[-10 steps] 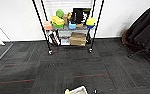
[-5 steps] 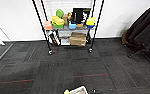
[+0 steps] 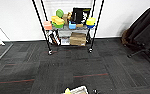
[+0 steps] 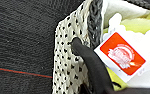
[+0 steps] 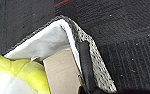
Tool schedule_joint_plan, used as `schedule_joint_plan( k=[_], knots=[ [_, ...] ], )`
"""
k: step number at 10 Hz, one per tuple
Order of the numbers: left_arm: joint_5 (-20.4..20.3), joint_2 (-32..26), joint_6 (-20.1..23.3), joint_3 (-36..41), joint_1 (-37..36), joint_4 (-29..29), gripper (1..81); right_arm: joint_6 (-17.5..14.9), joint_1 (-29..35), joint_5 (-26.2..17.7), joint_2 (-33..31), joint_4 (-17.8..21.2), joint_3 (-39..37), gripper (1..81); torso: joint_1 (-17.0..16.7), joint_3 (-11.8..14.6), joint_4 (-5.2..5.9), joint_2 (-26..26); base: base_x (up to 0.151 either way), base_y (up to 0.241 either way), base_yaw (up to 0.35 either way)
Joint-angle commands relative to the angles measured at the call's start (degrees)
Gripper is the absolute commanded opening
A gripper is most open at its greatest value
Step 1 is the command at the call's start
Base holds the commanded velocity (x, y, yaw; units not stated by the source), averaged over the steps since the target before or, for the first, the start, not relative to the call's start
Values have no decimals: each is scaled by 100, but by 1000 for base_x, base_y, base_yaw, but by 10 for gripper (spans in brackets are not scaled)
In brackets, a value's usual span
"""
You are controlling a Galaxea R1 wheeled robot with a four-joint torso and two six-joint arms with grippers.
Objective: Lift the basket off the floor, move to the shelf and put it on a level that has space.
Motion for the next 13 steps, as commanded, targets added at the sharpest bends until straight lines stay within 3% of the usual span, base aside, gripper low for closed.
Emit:
schedule_joint_plan(
  k=[1,5,8,10,11,13],
  knots=[
    [404,-5,-52,249,-484,-101,10,51,532,-290,68,121,96,10,0,0,0,0,0,0,0],
    [562,-189,-78,661,-449,-119,10,165,365,-194,-116,374,341,10,0,0,0,0,0,0,0],
    [580,-691,-78,1638,-476,-66,10,174,180,246,-837,991,1476,10,0,0,0,0,0,0,0],
    [545,-875,-70,1989,-493,-57,10,217,102,440,-1249,1166,2081,10,2,0,0,0,0,0,0],
    [579,-884,-70,1990,-493,-49,10,262,66,448,-1372,1184,2221,10,-367,0,0,573,0,0,0],
    [615,-937,9,2007,-484,-31,10,393,-74,693,-1566,1193,2538,10,-398,0,0,637,0,0,0]
  ],
)
